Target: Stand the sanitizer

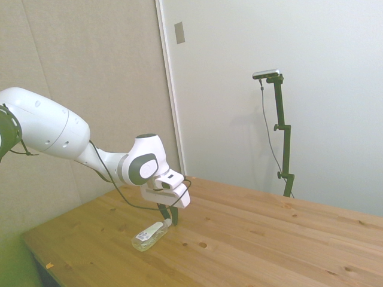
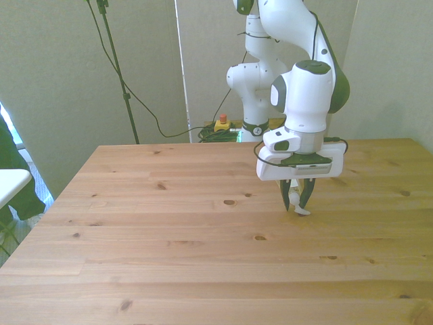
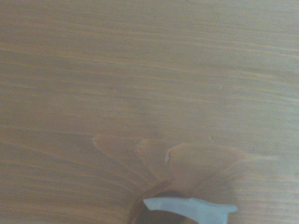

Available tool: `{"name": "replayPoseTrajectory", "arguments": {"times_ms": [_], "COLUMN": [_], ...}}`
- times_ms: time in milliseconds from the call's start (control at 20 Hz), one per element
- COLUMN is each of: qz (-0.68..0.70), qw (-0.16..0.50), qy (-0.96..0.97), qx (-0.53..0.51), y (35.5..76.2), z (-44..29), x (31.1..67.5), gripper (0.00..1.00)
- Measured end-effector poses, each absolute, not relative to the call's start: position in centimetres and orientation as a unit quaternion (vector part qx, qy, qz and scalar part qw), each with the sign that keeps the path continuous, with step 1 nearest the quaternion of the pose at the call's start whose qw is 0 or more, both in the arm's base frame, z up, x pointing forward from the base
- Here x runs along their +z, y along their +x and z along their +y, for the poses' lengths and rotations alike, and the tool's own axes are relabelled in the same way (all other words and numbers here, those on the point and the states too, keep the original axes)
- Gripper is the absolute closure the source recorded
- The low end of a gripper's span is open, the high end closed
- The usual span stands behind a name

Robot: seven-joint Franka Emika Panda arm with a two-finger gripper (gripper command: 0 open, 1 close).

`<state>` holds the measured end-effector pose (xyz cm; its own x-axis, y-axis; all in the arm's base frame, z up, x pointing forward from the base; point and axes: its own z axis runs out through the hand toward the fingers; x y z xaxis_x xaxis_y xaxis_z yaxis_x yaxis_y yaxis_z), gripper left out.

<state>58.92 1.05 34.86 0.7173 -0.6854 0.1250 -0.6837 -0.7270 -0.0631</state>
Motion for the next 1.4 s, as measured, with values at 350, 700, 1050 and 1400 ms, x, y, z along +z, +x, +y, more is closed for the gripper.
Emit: {"name": "replayPoseTrajectory", "arguments": {"times_ms": [350, 700, 1050, 1400], "qz": [0.448, 0.506, 0.529, 0.533], "qw": [0.004, -0.001, -0.024, -0.027], "qy": [-0.89, -0.83, -0.756, -0.711], "qx": [-0.087, -0.233, -0.386, -0.458], "y": [59.9, 61.7, 61.2, 59.6], "z": [0.6, 1.7, 0.8, 1.4], "x": [35.1, 38.6, 42.9, 43.7], "gripper": [1.0, 1.0, 1.0, 1.0]}}
